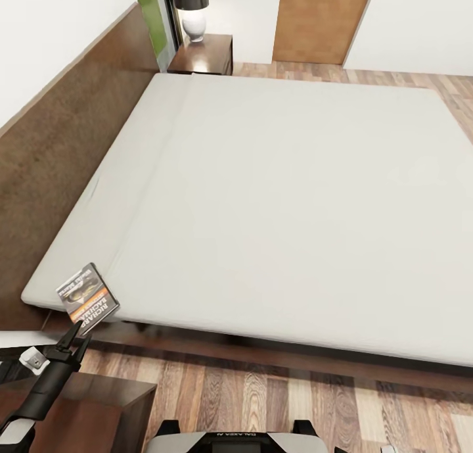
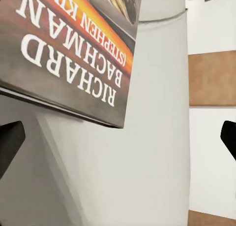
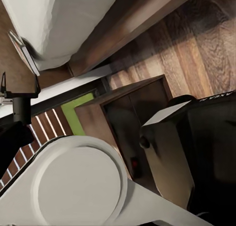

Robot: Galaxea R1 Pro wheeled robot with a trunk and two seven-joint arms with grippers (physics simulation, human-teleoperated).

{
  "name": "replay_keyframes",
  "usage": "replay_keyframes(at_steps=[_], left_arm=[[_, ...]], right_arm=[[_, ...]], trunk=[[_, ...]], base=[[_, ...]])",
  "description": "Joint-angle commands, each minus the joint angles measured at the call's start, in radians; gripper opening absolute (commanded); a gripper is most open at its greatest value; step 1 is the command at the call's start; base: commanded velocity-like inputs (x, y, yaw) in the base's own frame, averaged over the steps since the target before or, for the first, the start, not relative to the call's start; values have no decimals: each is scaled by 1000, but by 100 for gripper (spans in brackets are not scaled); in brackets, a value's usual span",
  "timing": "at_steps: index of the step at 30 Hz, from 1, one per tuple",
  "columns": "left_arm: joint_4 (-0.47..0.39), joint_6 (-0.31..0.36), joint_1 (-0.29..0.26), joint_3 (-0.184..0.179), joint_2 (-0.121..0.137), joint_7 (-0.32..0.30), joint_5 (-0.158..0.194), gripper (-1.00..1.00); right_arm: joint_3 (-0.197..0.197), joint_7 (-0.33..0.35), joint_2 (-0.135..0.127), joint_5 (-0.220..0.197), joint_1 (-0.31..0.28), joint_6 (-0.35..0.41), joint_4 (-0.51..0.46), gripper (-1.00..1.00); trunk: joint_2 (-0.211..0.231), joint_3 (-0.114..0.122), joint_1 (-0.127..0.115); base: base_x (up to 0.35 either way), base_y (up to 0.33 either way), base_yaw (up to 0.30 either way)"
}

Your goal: In the bedroom, move the book from the bed onto either nightstand, and place the two sandals side by side next to the bed.

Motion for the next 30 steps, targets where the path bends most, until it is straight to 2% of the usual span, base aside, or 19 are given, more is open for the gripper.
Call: replay_keyframes(at_steps=[1,7,17,28,30], left_arm=[[0,11,0,2,0,-3,2,100],[0,11,-1,2,0,-3,2,100],[0,11,-1,2,0,-3,2,100],[0,11,0,2,0,-3,2,100],[0,11,0,2,0,-3,2,100]], right_arm=[[5,0,-1,-11,0,9,0,100],[5,0,-1,-11,-1,10,0,100],[5,0,-1,-11,0,10,0,100],[5,0,-1,-11,-1,10,0,100],[5,0,-1,-11,0,10,0,100]], trunk=[[-1,-1,0],[-1,-1,0],[-71,-32,38],[-71,-32,38],[-85,-38,46]], base=[[0,0,0],[0,0,0],[0,0,0],[0,0,0],[0,0,0]])
